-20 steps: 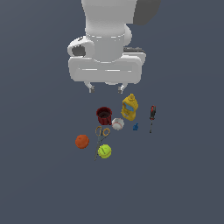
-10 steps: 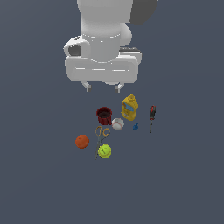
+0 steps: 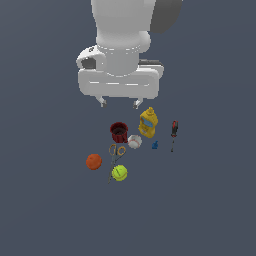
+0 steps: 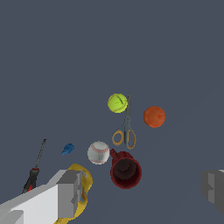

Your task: Pick up a designated object from a clutter of objects.

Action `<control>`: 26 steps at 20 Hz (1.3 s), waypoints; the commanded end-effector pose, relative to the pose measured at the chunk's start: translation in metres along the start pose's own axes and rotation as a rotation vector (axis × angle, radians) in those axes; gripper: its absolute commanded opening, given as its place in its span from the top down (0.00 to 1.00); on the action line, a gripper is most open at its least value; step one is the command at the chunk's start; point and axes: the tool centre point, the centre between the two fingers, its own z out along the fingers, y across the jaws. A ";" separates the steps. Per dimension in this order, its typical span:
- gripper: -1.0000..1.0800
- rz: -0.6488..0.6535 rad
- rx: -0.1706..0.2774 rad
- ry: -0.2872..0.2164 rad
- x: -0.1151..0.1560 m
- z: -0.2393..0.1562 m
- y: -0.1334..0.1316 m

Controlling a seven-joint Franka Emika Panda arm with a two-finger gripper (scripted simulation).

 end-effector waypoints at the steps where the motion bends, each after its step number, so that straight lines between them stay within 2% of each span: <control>1: 0.04 0.012 0.000 -0.002 0.001 0.010 -0.006; 7: 0.04 0.061 0.000 -0.008 0.001 0.045 -0.031; 13: 0.04 0.134 0.002 -0.016 -0.006 0.098 -0.067; 26: 0.04 0.297 0.012 -0.040 -0.050 0.206 -0.142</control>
